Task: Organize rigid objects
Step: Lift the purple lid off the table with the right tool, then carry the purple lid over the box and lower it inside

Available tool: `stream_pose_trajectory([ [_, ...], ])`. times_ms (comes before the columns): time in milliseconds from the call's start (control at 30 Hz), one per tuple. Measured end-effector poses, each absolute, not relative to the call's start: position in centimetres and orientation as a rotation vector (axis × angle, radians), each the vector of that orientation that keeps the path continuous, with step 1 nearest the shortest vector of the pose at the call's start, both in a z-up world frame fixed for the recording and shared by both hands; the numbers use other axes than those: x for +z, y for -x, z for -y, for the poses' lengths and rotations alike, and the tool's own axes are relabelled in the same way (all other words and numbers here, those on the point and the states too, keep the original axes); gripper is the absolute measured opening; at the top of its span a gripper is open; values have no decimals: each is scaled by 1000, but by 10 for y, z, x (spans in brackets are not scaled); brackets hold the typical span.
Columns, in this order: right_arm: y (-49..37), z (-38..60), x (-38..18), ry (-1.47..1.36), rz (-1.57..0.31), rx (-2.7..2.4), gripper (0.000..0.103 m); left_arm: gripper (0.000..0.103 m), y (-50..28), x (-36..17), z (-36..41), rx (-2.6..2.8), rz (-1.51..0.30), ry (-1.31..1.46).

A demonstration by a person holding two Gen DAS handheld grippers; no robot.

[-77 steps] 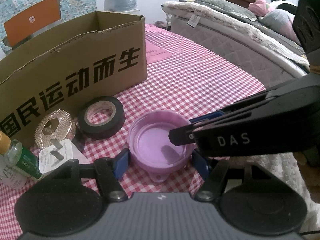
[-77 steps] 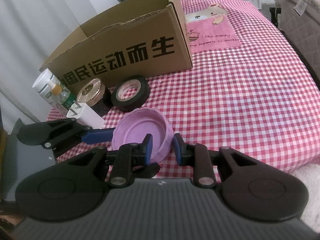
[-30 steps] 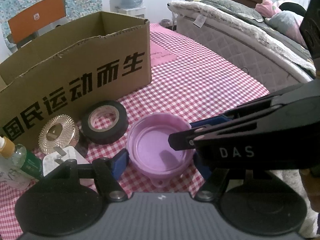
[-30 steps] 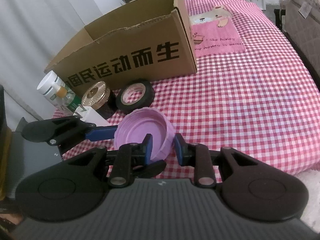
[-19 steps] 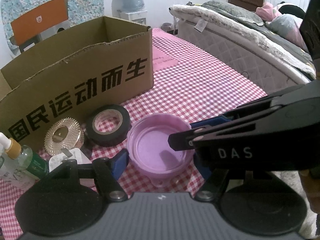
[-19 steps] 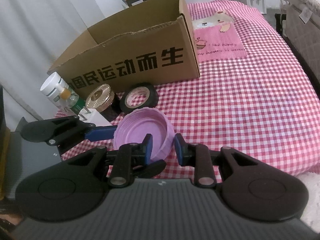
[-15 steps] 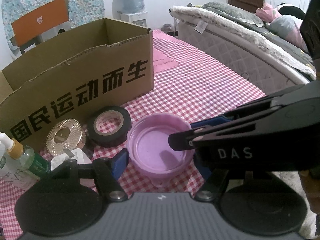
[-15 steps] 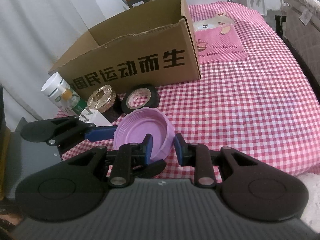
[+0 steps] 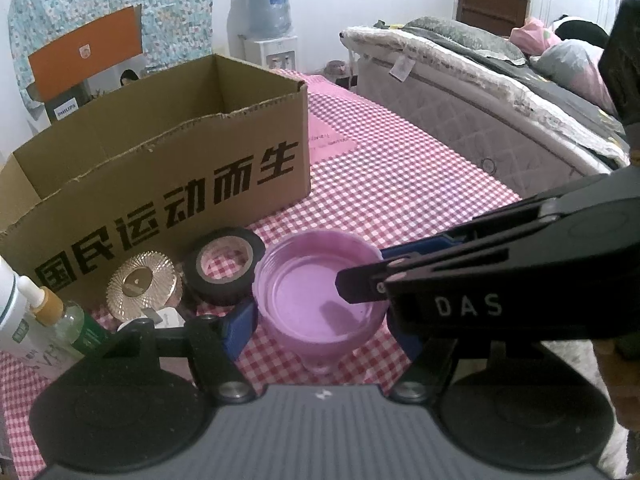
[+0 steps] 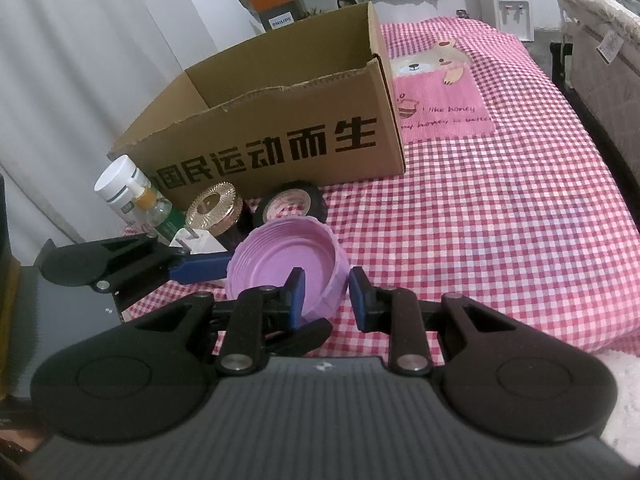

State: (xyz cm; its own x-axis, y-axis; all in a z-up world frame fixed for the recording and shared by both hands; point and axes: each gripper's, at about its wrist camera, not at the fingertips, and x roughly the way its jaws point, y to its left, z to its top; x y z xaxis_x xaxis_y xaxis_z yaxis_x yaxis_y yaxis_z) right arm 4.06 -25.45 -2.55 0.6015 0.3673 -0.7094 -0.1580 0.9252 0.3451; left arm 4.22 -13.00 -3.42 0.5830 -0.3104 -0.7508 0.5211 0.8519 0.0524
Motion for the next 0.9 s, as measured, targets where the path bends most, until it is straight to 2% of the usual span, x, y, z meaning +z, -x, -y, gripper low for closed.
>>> stream_pose_trajectory([
  [567,-34,249,-9,-253,-830,318,25,72,-32,-19,123,-478,-753,-262],
  [900,-31,235,27,-223,-743,348,25,72,-24,16,106,-431,-643,-247],
])
